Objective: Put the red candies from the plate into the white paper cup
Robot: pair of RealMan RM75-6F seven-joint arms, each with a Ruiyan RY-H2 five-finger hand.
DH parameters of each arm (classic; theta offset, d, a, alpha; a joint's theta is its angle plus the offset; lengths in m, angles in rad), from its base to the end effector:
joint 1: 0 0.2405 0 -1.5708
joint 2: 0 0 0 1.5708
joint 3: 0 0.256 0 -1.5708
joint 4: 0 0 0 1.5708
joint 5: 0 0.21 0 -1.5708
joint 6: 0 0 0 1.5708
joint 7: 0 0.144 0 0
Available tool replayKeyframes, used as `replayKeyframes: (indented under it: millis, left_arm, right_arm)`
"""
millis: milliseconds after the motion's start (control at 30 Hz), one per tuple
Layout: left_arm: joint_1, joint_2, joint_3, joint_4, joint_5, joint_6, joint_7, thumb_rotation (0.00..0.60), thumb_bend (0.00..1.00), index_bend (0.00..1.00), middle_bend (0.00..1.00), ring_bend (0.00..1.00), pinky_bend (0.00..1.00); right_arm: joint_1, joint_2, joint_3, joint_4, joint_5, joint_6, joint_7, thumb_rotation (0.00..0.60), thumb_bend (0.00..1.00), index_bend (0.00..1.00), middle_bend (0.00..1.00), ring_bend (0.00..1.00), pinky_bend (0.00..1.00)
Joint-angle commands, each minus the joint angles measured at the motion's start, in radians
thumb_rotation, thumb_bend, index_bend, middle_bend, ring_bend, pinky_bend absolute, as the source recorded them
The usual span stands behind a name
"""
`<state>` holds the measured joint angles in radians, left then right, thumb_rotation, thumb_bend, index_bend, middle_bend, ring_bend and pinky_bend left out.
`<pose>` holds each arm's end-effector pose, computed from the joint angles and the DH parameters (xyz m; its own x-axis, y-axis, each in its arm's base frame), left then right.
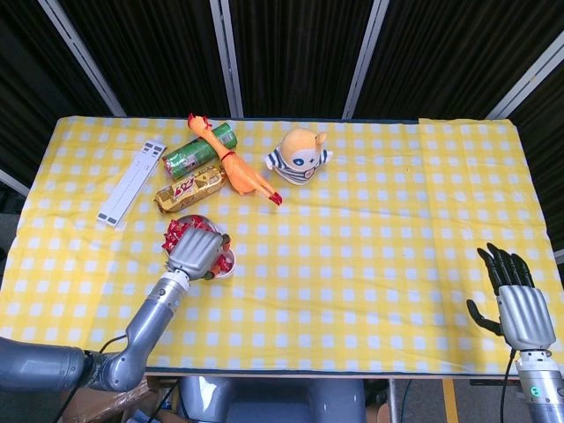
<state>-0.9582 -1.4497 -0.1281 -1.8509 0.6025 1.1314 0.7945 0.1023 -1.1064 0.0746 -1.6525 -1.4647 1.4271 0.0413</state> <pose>-0.0913 0.3218 -0.0017 0.5846 0.3284 0.7419 0.8051 -0.3483 -0.4801 -0.3061 -0.1908 0.1569 0.3254 -0.0313 0.9451 -0.9454 0.0058 0.3257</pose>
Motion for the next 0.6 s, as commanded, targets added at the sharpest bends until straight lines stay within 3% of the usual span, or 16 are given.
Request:
replayKeyframes:
  millis: [33,333,600]
  left_arm:
    - [0.006,0.011,-0.015,-0.014,0.010,0.011,-0.022,0.600,0.35,0.38,0.41,0.92,0.95]
    - [0.025,0.069,-0.033,-0.010,0.020,0.031,-0.059,0.600,0.27,0.29,0.32,0.92,0.95]
    - [0.028,0.095,0.007,0.069,-0.073,-0.020,-0.026,0.600,0.21,0.17,0.22,0.92,0.94]
  right_arm:
    - [0.000,0.000,0.000,0.000,0.000,0.000,0.000,0.600,0.41,0.00,0.00,0.00,0.00]
    - [-0.001,-0.001,0.000,0.003,-0.004,0.005,0.006,0.600,0.41,0.00,0.00,0.00,0.00]
    - [0.000,-0.001,0.000,0.002,-0.004,0.002,0.009,0.600,0.41,0.00,0.00,0.00,0.00]
